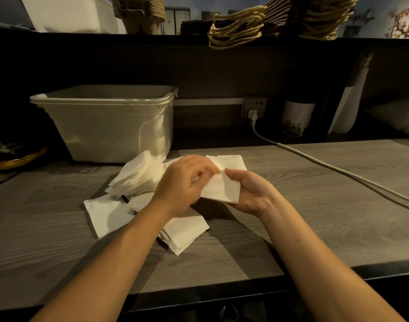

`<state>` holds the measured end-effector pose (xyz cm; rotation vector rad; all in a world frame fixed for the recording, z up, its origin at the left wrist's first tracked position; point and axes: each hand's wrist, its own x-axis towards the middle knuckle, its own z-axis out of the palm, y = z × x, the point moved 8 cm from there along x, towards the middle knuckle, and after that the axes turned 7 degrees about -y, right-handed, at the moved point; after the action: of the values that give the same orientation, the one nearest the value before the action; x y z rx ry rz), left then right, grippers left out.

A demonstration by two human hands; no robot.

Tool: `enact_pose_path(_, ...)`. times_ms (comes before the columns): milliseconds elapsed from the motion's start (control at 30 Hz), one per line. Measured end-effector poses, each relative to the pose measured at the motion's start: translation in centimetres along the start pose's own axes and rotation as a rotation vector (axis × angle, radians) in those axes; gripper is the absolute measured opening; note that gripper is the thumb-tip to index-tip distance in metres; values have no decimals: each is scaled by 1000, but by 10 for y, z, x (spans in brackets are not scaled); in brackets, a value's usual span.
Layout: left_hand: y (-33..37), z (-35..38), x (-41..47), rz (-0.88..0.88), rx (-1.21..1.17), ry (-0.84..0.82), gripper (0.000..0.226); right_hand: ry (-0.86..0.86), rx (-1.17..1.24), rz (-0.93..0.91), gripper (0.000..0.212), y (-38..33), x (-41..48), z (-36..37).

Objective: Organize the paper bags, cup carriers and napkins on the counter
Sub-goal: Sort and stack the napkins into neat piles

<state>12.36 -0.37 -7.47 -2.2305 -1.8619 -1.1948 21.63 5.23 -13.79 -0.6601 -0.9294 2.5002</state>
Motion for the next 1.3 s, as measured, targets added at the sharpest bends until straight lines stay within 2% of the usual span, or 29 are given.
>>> enact_pose_path(67,-16,-14,-1,-140,131,107,21,66,-1,-95,41,-11,-2,-5)
enact_pose_path(167,-36,-11,-3,-289,308,13,28,140,36,-223,42,-27,-6,-15)
enact_pose_path(333,-51,4,-7,-399,398,-126,40,145,116,-238,44,-31,-7,-23)
enact_pose_path(667,-57,4,-5,-402,375,-66,29,120,114,-269,43,-33,-11,-17)
enact_pose_path(1033,-61,0,-5,-405,266,-116,32,89,101,-268,45,-32,-8,-16)
enact_pose_path(1300,-60,-11,-5,-432,257,-56,29,64,99,-244,42,-30,-5,-16)
